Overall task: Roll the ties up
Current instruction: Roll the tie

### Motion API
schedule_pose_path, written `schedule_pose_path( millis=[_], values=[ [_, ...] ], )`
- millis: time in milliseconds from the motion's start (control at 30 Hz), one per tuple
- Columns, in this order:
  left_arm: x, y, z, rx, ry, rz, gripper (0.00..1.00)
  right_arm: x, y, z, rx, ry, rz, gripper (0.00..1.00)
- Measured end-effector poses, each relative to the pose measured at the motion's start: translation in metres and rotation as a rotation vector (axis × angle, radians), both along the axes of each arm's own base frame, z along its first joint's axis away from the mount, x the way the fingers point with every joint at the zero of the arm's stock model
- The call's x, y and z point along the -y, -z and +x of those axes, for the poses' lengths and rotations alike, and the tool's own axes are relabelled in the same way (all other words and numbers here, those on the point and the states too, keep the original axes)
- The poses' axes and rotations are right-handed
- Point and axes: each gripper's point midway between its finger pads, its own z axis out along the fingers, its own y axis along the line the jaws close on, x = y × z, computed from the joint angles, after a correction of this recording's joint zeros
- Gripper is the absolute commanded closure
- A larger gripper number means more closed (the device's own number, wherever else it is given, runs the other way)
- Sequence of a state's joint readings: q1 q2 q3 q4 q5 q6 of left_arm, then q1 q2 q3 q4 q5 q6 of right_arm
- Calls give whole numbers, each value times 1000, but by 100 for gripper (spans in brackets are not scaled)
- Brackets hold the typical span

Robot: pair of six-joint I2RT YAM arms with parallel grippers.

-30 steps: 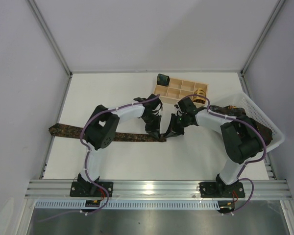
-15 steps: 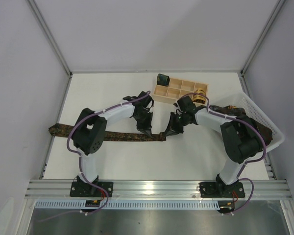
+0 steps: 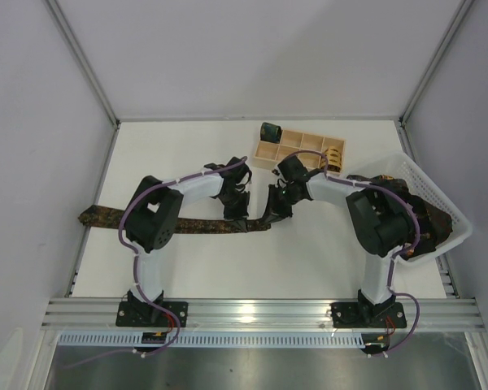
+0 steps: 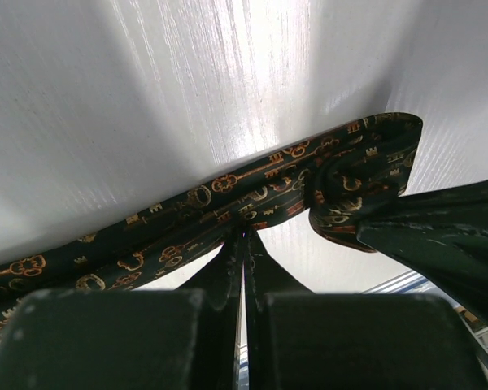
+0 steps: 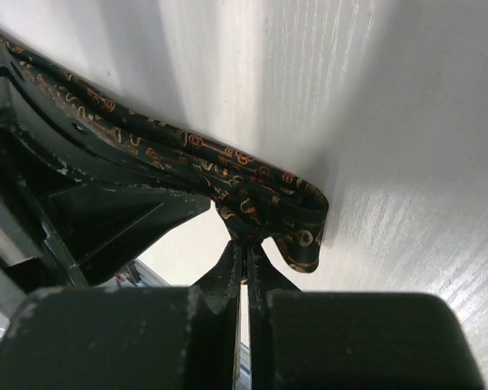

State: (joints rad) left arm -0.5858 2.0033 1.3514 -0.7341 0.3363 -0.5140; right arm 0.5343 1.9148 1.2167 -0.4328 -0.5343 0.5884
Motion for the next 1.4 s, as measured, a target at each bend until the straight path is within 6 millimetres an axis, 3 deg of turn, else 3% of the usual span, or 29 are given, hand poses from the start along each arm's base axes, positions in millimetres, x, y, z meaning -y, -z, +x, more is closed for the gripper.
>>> schedule_pose_path(
  millis=[333, 567, 900, 1133, 1400],
  values=[
    [0, 1, -1, -2, 2, -4, 99, -7, 9, 6, -5, -27, 7, 88],
    [-3, 1, 1, -9, -8, -15, 100, -9, 7, 12, 1, -32, 56, 69],
    [-7, 1, 2, -26, -20, -39, 99, -2, 9, 16, -28, 14, 164, 66],
    [-7, 1, 2, -26, -20, -40, 100, -1, 1, 26, -15, 38, 224, 65],
    [-7, 1, 2, -26, -21, -40, 100, -15, -17, 25, 19, -45, 219, 67]
  ],
)
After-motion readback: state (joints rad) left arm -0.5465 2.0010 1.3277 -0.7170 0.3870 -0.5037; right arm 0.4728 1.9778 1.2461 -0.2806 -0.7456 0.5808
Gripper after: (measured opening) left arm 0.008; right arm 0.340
